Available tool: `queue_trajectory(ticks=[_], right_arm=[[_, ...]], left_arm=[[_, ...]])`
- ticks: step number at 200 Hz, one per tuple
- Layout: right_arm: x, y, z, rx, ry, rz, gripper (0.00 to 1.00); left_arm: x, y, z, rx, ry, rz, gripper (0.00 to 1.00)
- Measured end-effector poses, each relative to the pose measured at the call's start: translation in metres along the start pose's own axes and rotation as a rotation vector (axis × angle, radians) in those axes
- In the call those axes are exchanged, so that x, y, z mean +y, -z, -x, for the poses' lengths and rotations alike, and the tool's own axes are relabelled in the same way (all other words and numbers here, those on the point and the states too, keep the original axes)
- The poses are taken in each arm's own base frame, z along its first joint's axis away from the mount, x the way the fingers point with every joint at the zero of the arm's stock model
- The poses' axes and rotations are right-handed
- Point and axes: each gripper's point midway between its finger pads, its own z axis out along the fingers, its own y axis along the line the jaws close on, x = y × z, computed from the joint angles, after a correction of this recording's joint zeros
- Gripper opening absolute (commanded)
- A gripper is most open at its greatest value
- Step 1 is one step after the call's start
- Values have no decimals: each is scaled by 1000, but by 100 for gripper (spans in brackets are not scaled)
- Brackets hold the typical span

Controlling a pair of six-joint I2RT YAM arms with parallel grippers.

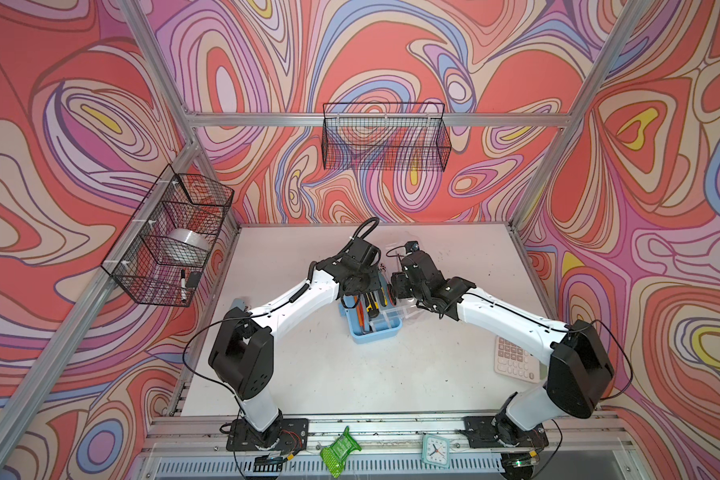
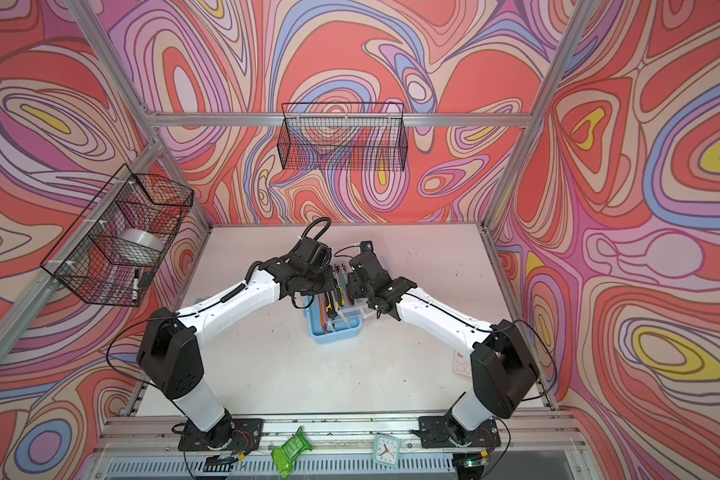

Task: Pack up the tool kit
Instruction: 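Lower the clear lid down onto the blue toolbox with both grippers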

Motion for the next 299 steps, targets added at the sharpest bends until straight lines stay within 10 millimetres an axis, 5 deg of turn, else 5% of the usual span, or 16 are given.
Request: queue_trajectory(ticks=[58,101,149,190,242,299], right_arm=[[6,8,18,-32,-8,3,70],[8,38,48,-116,2,13,80],[-23,58,74,-173,-12,-1,87],[-61,49,56,-124,-81,17,91],[-38,35,26,-49,-110,182,89],[-5,37,27,-37,-139,340,82]], left_arm=[[0,0,0,3,2,-2,23],[4,-1,1,7,9,5,23],[9,-2,1,13,13,19,23],[11,-3,0,15,16,24,23],[15,-5,-3,23,16,34,23],[26,-2,-9,23,27,56,33]])
